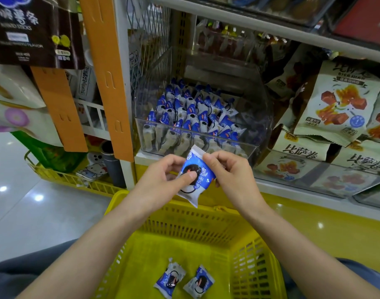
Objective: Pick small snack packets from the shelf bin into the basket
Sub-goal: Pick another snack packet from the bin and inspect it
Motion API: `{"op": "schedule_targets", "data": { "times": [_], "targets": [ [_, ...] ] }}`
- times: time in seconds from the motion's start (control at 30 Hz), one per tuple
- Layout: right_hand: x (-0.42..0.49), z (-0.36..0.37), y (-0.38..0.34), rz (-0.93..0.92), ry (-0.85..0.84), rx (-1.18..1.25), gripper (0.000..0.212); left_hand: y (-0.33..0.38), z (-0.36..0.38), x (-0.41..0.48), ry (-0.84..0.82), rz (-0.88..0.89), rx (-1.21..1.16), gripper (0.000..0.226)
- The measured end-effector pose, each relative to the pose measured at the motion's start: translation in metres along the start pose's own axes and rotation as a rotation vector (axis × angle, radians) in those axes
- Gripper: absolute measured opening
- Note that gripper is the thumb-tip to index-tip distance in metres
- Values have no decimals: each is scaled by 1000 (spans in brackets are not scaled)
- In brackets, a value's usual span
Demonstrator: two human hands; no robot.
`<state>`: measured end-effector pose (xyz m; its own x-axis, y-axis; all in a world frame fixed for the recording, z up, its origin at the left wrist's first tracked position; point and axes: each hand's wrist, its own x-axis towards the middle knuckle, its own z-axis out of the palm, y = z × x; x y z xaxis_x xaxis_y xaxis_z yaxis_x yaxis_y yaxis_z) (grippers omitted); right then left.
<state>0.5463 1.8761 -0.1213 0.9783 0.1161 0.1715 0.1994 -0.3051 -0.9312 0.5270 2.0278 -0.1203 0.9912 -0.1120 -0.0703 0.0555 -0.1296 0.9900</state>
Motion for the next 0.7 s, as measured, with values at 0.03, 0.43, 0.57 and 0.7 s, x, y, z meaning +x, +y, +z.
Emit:
{"op": "schedule_targets", "data": {
  "times": [0.03, 0.43, 0.57, 0.7],
  "targets": [
    [0, 0, 0, -28, -12, -41, 22, 0, 1, 0, 7, 6, -12, 17],
    [-13, 9, -7, -396, -27, -419, 11, 3, -5, 0, 241, -10, -183, 23],
    [-11, 12, -11, -330, 10, -264, 8, 12, -12, -2, 27, -109, -246, 25],
    [5, 16, -23, -163, 34, -45, 10, 19, -21, 0, -53, -85, -123, 27]
  ]
}}
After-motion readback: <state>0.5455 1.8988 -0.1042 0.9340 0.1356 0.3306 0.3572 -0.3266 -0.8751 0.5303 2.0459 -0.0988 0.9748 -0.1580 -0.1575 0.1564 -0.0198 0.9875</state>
